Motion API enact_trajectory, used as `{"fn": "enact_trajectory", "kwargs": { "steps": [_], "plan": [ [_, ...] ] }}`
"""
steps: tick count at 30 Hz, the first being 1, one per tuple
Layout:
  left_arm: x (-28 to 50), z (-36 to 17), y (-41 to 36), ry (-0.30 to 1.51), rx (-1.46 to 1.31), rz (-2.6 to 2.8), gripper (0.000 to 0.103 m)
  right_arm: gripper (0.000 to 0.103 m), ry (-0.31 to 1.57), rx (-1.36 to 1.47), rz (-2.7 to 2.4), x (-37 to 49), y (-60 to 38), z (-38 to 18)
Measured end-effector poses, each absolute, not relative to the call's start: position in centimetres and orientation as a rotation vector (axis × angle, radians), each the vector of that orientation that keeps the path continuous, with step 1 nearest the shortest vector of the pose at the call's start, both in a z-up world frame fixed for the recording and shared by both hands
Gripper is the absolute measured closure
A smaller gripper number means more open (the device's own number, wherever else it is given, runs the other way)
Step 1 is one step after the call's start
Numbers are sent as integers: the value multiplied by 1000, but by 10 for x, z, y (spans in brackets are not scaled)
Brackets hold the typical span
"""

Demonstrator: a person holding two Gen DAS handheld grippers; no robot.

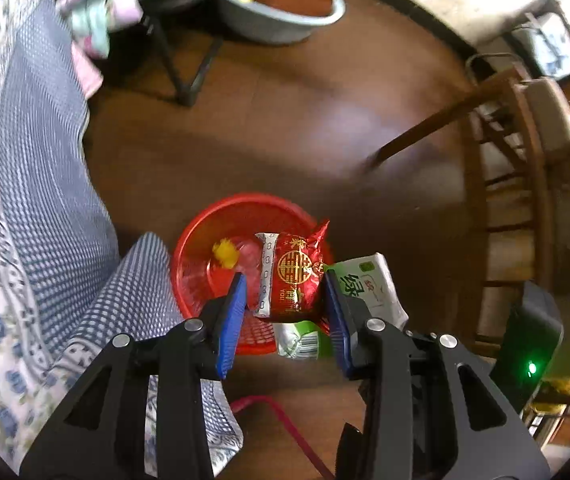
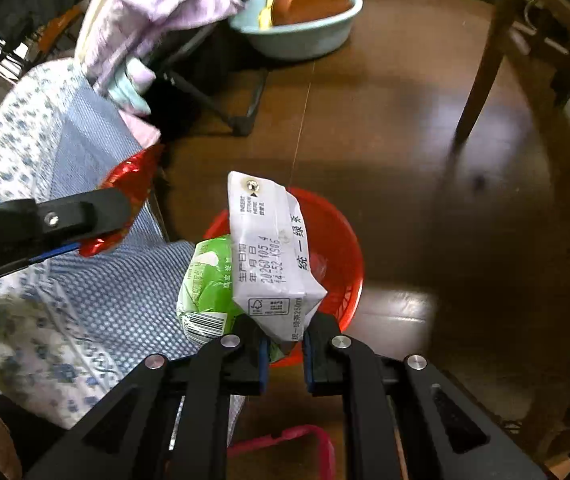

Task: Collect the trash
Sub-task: 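Carry both held packages over the red wastebasket, then open both tools to drop the packages into the wastebasket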

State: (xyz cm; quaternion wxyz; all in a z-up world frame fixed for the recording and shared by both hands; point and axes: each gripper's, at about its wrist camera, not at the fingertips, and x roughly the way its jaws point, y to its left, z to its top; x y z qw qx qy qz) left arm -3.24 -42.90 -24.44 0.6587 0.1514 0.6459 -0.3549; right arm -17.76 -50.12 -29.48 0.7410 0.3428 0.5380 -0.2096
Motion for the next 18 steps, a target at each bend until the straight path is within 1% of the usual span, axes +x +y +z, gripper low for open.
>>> {"fn": "enact_trajectory", "kwargs": {
  "steps": [4, 13, 18],
  "plan": [
    [-27, -266, -428, 1513, 347, -775, 64, 90, 1228, 761, -448, -172, -494, -315],
    [-27, -293, -438, 1585, 368, -778, 64, 90, 1282, 792, -460, -160, -495, -348],
    [-19, -308, -432, 1666, 315, -733, 64, 90, 1298, 835, -466, -164, -500, -364]
  ]
}}
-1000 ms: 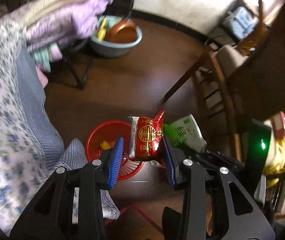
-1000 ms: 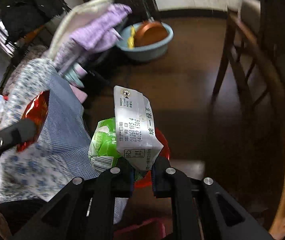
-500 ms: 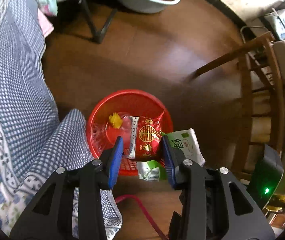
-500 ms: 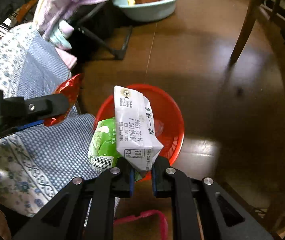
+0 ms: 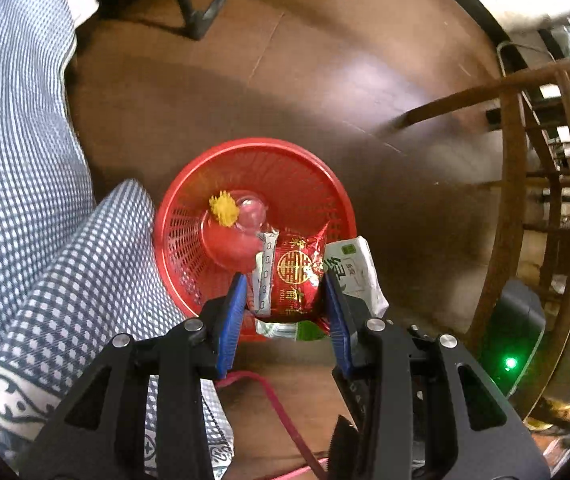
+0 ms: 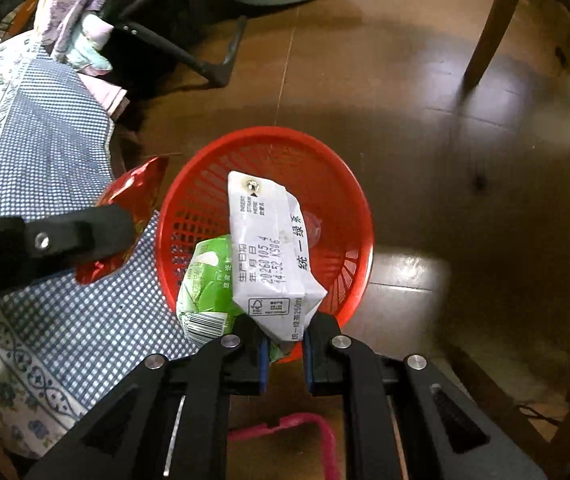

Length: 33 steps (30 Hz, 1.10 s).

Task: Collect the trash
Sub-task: 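Open both tools to drop the packages into the wastebasket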

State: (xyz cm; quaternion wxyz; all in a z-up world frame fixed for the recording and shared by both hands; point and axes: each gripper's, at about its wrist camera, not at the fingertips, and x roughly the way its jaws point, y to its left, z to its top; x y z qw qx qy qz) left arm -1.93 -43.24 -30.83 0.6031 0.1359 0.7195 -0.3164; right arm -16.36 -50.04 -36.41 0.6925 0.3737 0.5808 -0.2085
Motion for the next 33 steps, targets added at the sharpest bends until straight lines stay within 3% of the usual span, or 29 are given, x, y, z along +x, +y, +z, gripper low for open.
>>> {"fn": "enact_trajectory", "kwargs": {
  "steps": [5, 6, 7, 8, 23, 26, 31, 33],
  "plan": [
    [-11, -312, -429, 1694, 267, -705, 64, 84, 1322, 848, -443, -156, -501, -377],
    [-11, -311, -429, 1693, 266, -704, 64, 78, 1321, 847, -446, -156, -501, -377],
    [-11, -310, -430, 1692, 265, -705, 64, 61, 1315, 839, -457, -155, -502, -376],
    [-12, -310, -430, 1693, 264, -706, 64, 52, 1312, 832, -465, -155, -502, -376],
    [-19, -324, -435, 1738, 325, -709, 62, 49, 1349, 863, -457, -204, -512, -353],
    [-19, -320, -439, 1722, 328, -719, 56, 49, 1354, 862, -456, -211, -513, -351],
    [-17, -322, -435, 1737, 315, -687, 34, 49, 1359, 864, -449, -215, -513, -349],
    [-16, -322, -433, 1738, 314, -683, 34, 49, 1357, 864, -448, -215, -513, -348]
  ]
}}
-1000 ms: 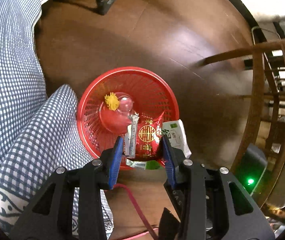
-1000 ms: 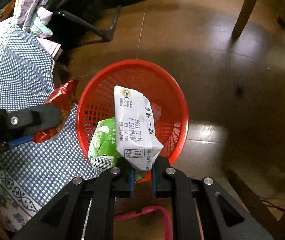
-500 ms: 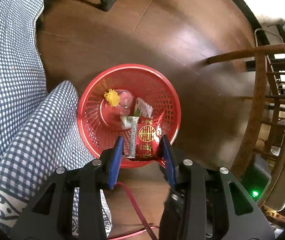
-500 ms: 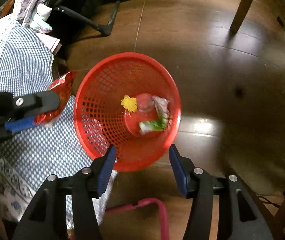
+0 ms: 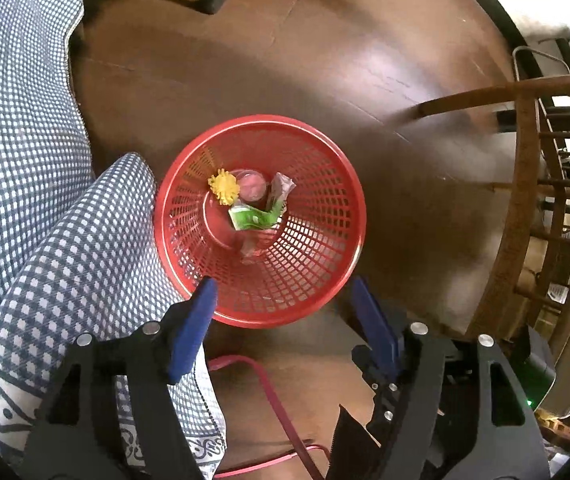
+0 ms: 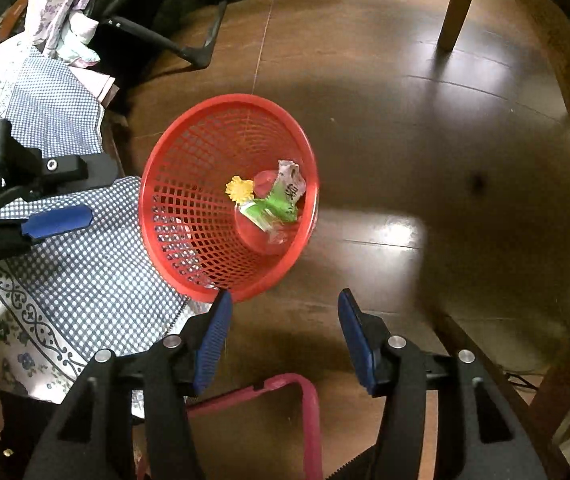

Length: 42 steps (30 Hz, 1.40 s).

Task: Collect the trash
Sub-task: 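Open both tools to drop the packages into the wastebasket, then swing both tools back toward the bed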

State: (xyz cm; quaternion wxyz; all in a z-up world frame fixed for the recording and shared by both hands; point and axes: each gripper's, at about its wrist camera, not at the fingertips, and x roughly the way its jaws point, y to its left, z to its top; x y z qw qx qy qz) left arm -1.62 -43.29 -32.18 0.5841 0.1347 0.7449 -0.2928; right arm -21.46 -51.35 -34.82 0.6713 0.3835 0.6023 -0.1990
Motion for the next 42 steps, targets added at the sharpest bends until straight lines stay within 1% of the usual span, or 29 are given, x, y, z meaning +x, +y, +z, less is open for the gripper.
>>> {"fn": "enact_trajectory", "kwargs": {
  "steps": [3, 10, 13, 16, 18, 19, 20, 22, 23, 26, 27, 28, 30, 31, 33, 36, 42],
  "plan": [
    [-16, -319, -433, 1738, 314, -681, 32, 49, 1354, 860, -449, -215, -514, -346],
    [-28, -297, -440, 1689, 326, -752, 32, 49, 1350, 844, -450, -217, -514, -333],
    [-36, -277, -443, 1637, 342, -799, 32, 49, 1337, 835, -454, -220, -516, -323],
    [-48, -243, -446, 1548, 351, -873, 32, 49, 1324, 831, -461, -223, -516, -313],
    [-58, -211, -446, 1467, 347, -932, 32, 43, 1313, 828, -471, -226, -517, -305],
    [-63, -193, -444, 1421, 342, -959, 32, 35, 1305, 823, -480, -228, -517, -300],
    [-68, -178, -442, 1376, 339, -979, 32, 32, 1296, 817, -488, -229, -517, -295],
    [-78, -148, -435, 1295, 324, -1013, 30, 30, 1287, 809, -499, -232, -518, -286],
    [-81, -138, -431, 1266, 317, -1022, 28, 26, 1281, 805, -504, -233, -517, -282],
    [-92, -98, -412, 1155, 290, -1045, 27, 22, 1258, 777, -515, -235, -513, -264],
    [-94, -84, -403, 1119, 278, -1047, 26, 21, 1253, 768, -516, -234, -512, -259],
    [-95, -74, -396, 1097, 265, -1046, 19, 18, 1245, 754, -518, -234, -509, -251],
    [-96, -49, -371, 1029, 221, -1024, 11, 16, 1229, 724, -516, -232, -503, -236],
    [-95, -41, -361, 1006, 208, -1015, 9, 16, 1216, 708, -512, -231, -498, -226],
    [-94, -19, -335, 948, 181, -985, 7, 16, 1187, 676, -500, -227, -490, -206],
    [-80, 9, -291, 862, 156, -898, 7, 15, 1111, 589, -468, -213, -468, -160],
    [-39, 41, -191, 724, 124, -609, 7, 10, 949, 433, -355, -172, -409, -74]
  ]
}}
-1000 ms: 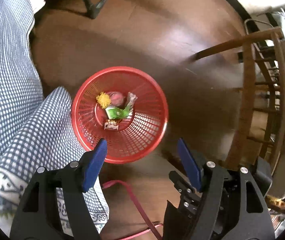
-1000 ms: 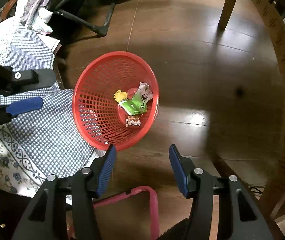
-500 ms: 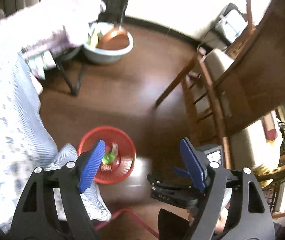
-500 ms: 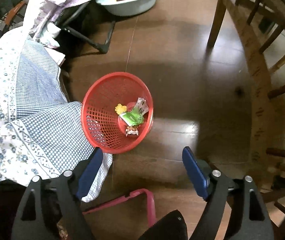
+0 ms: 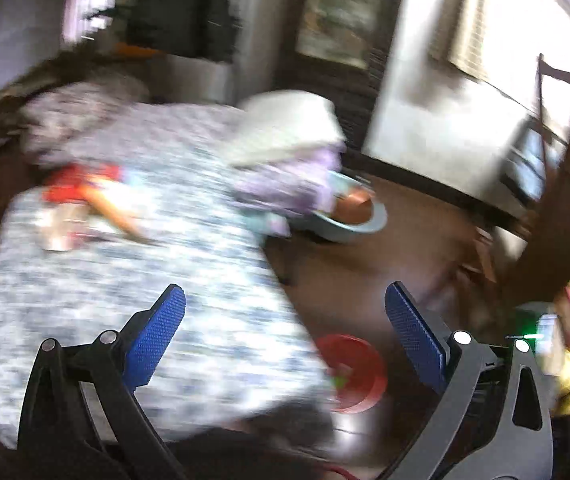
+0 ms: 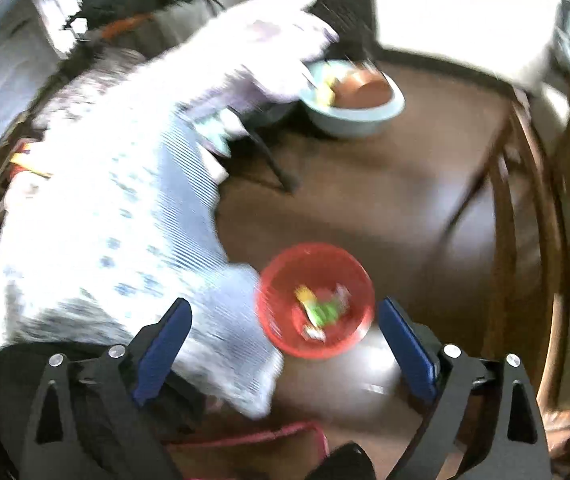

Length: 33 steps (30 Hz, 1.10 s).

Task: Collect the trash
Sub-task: 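Swing both tools back toward the bed, then grasp the crumpled white plastic bag with the right tool while the left tool grasps the white paper cup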

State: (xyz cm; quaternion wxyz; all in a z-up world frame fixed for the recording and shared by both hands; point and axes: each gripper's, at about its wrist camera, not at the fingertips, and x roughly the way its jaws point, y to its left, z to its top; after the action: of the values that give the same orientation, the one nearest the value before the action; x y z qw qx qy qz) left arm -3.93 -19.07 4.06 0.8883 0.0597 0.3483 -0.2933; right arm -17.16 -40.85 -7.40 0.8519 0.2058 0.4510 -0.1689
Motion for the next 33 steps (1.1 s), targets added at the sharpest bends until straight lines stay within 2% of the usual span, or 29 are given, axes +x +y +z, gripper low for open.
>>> {"fn": "enact_trajectory", "kwargs": {
  "steps": [6, 13, 21, 27, 33],
  "plan": [
    [24, 49, -77, 686, 42, -286, 7, 8, 877, 314, -195, -112, -333, -22],
    [110, 64, -2, 682, -39, -23, 7, 6, 808, 216, -41, -1, -257, 7],
    [164, 19, 37, 789, -145, 24, 7, 6, 826, 101, -75, 117, -224, -17],
    [167, 20, 51, 757, -140, 57, 7, 8, 814, 158, -123, 145, -240, -35],
    [169, 20, 58, 785, -188, 42, 7, 14, 878, 253, -76, 166, -247, -56]
  ]
}}
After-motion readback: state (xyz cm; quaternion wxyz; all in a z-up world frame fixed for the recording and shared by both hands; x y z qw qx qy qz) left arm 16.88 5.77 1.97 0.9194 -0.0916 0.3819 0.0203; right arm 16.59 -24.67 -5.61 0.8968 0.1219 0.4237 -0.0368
